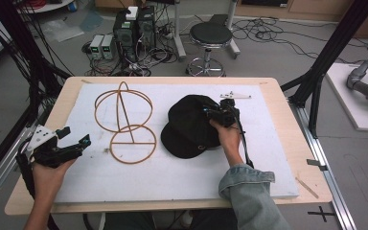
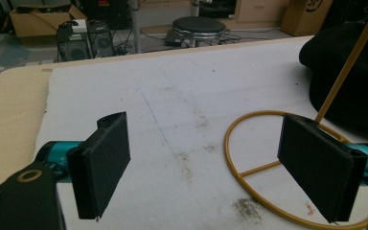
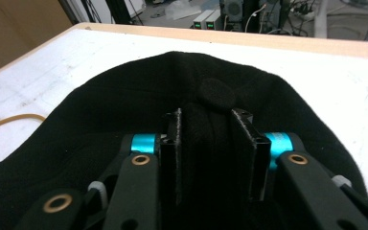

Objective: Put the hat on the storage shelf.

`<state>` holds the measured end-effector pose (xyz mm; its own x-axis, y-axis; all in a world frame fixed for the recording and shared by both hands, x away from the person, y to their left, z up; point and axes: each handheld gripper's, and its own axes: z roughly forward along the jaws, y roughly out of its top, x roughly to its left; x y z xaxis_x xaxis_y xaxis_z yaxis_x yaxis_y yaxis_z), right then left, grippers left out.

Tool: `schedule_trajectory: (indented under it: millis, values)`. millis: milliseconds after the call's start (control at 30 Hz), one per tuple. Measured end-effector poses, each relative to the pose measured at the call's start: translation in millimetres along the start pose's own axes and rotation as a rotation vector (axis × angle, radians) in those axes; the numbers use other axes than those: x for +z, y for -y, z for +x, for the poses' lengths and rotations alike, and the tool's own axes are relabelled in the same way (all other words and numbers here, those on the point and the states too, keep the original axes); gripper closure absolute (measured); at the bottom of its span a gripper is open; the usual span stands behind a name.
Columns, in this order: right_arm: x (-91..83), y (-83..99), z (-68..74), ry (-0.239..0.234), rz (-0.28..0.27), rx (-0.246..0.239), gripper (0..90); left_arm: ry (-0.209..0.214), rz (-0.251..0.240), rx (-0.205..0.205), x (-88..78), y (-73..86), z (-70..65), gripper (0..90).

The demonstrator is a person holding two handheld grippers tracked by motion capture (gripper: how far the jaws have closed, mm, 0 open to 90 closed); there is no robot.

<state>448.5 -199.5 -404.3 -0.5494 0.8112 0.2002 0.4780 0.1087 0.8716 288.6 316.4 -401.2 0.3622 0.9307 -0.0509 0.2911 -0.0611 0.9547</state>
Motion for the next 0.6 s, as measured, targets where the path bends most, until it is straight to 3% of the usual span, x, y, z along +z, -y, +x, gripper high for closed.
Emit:
schedule_trajectory:
  millis: [200,333,600]
  values:
    - [-4.6,-2.6,5.6,0.027,-0.013,-0.042,72.7,0.000,-0.001,0.001,-0.4,-0.1,0.3,18.7]
    - [-19.2,-9.2,11.2,0.045,-0.070,-0.071,74.3,-0.001,-0.003,-0.002,-0.8,-0.1,1.1,18.7]
    - [-37.1,-15.4,18.7,0.041,-0.123,-0.093,74.4,0.000,-0.006,0.001,-1.4,-0.9,0.6,18.7]
